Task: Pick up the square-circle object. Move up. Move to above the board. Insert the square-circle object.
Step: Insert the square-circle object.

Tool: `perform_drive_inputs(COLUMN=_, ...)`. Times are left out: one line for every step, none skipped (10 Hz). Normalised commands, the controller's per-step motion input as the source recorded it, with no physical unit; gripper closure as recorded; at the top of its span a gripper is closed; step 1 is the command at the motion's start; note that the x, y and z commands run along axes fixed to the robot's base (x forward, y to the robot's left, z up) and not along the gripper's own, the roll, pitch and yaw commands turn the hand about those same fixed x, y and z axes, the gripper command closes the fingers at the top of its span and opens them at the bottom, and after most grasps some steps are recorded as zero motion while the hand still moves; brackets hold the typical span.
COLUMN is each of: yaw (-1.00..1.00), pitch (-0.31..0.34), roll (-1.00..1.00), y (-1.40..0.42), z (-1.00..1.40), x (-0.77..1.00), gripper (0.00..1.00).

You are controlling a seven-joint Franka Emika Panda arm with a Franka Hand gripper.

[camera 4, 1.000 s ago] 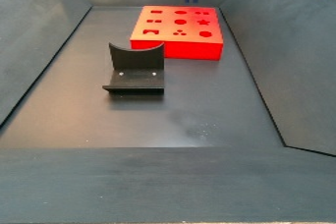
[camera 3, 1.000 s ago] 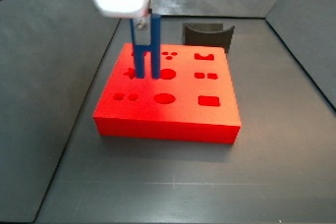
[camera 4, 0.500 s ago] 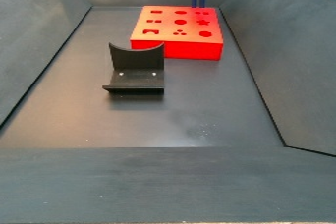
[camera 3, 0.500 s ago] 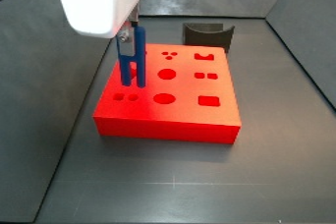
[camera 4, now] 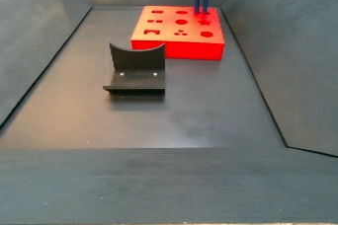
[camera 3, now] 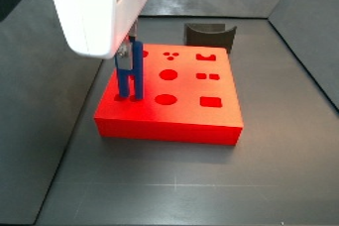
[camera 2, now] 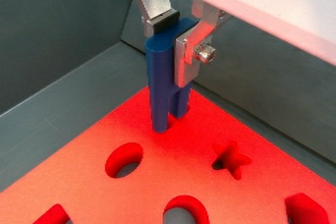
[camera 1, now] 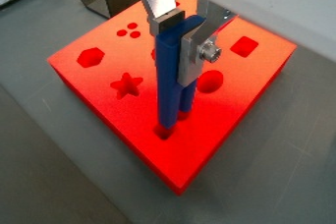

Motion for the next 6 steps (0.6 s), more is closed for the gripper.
perform_drive_inputs(yaw=0.05, pitch=0.000, roll=0.00, y=-0.01, z=-0.09, x=-0.10, gripper=1.00)
perform_drive_inputs(yaw=0.08, pitch=0.000, roll=0.00, y=0.00, z=-0.06, x=-0.23, gripper=1.00)
perform_drive_inputs(yaw=0.08, pitch=0.000, roll=0.00, y=0.00, z=-0.05, x=-0.29, gripper=1.00)
perform_drive_inputs(yaw=0.02, pitch=-0.003, roll=0.00, y=0.00, z=-0.12, x=-0.20, gripper=1.00)
perform_drive_inputs(yaw=0.02, pitch=-0.026, roll=0.00, y=0.00, z=-0.15, x=-0.17, gripper=1.00)
perform_drive_inputs(yaw=0.04, pitch=-0.103, roll=0.00, y=0.00, z=-0.27, x=0.00, gripper=1.00)
